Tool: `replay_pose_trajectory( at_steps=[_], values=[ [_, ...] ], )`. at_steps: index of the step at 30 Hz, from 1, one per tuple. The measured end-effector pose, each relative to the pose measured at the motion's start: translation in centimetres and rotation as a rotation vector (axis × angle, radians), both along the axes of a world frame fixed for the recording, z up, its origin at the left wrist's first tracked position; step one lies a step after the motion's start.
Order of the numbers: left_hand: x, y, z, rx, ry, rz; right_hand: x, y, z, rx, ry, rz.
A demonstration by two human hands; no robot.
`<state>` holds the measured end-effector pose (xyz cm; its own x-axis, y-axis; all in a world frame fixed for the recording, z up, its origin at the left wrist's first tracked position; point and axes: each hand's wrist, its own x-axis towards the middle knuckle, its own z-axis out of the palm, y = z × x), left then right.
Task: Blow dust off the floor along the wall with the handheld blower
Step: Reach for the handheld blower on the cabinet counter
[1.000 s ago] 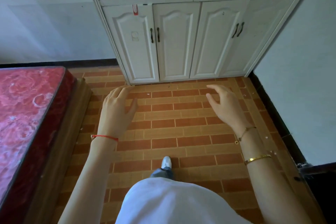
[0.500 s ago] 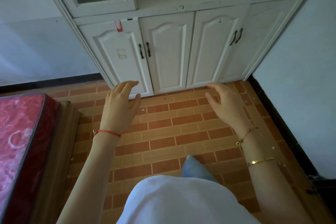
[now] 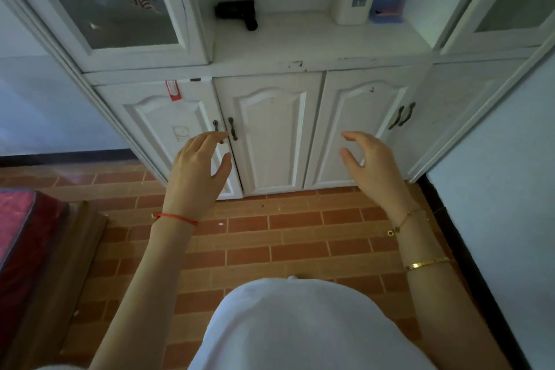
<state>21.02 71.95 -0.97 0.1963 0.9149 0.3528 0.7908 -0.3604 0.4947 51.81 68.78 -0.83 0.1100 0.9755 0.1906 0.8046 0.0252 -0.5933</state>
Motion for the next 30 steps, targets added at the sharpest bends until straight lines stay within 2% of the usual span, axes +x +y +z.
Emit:
replay_pose_trajectory(
  at_steps=[11, 18, 30],
  values=[
    [3.3, 13.4, 0.1, 0.0, -0.001, 0.119, 3.2, 17.6, 0.0, 0.001, -0.019, 0.136],
    [4.1, 23.9, -0.3, 0.016, 0.0, 0.1, 2.7, 27.6, -1.4, -0.006, 0.019, 0.157],
    [3.9, 41.7, 2.0, 0.075, -0.019, 0.009, -0.3, 45.8, 0.8, 0.117, 0.008, 0.127]
  ],
)
